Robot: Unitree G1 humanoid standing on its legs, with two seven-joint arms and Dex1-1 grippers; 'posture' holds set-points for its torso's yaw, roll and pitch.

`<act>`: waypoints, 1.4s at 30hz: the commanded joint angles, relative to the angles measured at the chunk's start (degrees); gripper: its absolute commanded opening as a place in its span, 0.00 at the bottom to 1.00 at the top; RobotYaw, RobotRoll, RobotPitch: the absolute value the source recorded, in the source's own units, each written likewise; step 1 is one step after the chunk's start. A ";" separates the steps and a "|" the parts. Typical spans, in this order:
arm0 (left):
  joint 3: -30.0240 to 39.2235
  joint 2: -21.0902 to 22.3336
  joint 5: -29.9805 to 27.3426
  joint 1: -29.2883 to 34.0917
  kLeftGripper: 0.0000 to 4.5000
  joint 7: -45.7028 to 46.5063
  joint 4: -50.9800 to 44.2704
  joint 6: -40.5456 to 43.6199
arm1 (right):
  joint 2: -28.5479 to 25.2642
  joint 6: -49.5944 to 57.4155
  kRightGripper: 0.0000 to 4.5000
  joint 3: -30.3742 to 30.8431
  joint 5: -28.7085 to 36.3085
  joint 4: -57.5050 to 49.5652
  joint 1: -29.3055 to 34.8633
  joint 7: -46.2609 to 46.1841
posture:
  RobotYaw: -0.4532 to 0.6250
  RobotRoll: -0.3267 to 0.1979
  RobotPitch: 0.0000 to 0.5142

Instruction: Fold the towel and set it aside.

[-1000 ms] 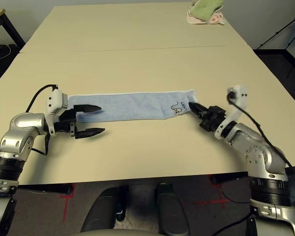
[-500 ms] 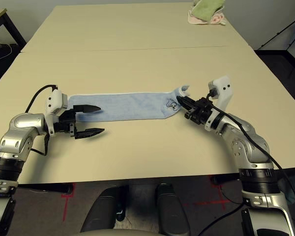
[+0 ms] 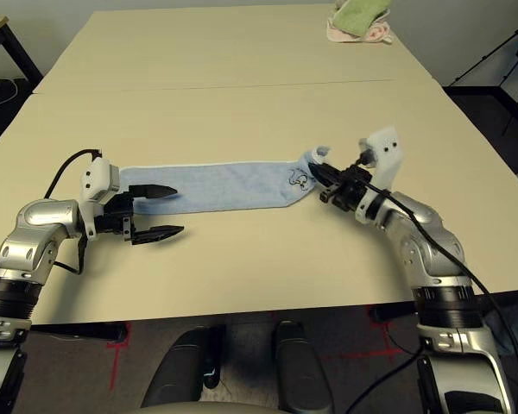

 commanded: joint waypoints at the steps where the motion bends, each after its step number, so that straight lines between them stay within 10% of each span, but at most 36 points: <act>1: -0.67 0.42 0.57 0.62 1.00 0.05 -0.73 0.39 | -0.46 -2.16 0.01 1.67 -2.35 2.03 -0.46 1.81 | 0.46 0.62 0.23; 42: 0.00 0.38 0.29 0.54 1.00 0.25 1.34 -0.48 | 8.49 -15.75 0.01 18.29 -18.74 10.40 -10.30 10.80 | 0.47 0.62 0.21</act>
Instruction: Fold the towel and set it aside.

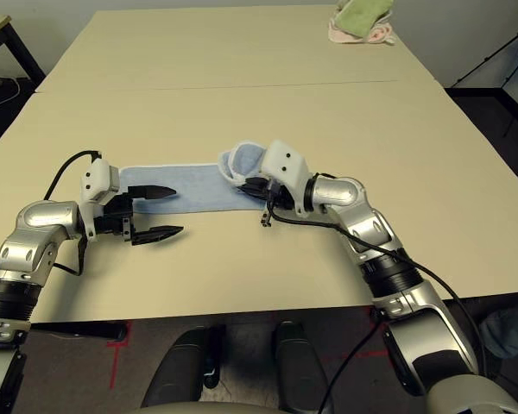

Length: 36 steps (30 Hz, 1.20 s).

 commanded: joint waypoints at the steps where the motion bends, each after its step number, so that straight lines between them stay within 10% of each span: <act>1: -0.10 0.28 0.29 0.15 1.00 -0.25 0.39 -0.36 | 0.08 -0.61 0.01 1.02 -1.61 1.64 -0.12 -0.22 | 0.47 0.62 0.21; 14: -0.17 0.32 0.42 -0.26 1.00 -0.44 0.47 -0.47 | -2.43 -0.70 0.01 2.95 -3.62 0.04 1.72 3.70 | 0.46 0.62 0.21; 27: -0.03 0.58 0.32 -0.48 1.00 -0.08 -0.21 0.36 | 5.74 8.62 0.99 -4.07 3.49 -0.86 -0.86 -2.16 | 0.46 0.62 0.20; 36: -0.16 0.49 0.30 -0.82 1.00 0.25 -0.96 1.09 | 7.72 12.05 0.99 -6.80 7.03 -1.02 -2.35 -4.45 | 0.46 0.62 0.19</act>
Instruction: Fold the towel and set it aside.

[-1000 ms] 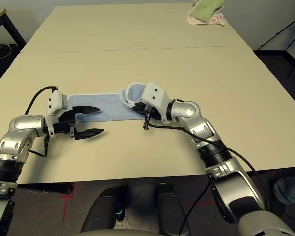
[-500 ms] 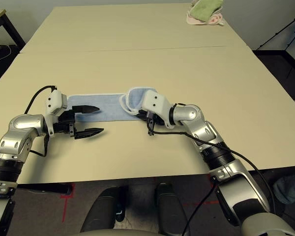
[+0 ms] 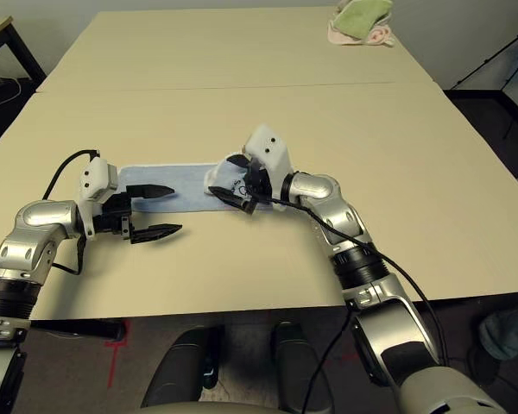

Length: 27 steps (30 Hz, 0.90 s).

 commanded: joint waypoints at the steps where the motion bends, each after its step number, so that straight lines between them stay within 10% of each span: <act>1: -0.32 0.50 0.28 -0.30 1.00 0.16 -1.45 0.73 | -0.42 1.57 0.99 -1.24 2.15 -1.41 0.09 0.41 | 0.46 0.62 0.19; 27: 5.02 0.81 -0.50 -0.61 1.00 7.92 -1.78 2.64 | -18.14 -27.39 0.99 -10.86 6.41 5.05 13.20 15.95 | 0.48 0.62 0.22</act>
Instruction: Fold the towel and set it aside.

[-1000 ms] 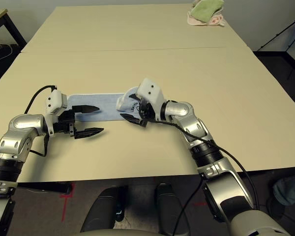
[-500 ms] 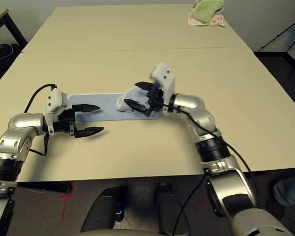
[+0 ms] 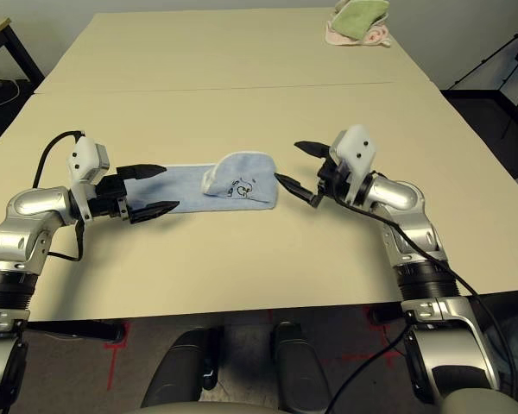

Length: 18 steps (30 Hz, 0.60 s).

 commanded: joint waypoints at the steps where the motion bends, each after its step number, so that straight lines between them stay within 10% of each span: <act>1: 1.93 0.92 -0.12 1.23 1.00 2.00 -0.33 0.64 | -1.54 -2.54 0.99 0.12 1.73 0.49 1.54 4.39 | 0.48 0.62 0.22; 18: 13.48 -0.34 -4.48 4.22 1.00 31.28 -14.84 39.26 | -1.53 -7.51 0.99 3.80 -1.14 4.85 -2.34 9.01 | 0.54 0.62 0.22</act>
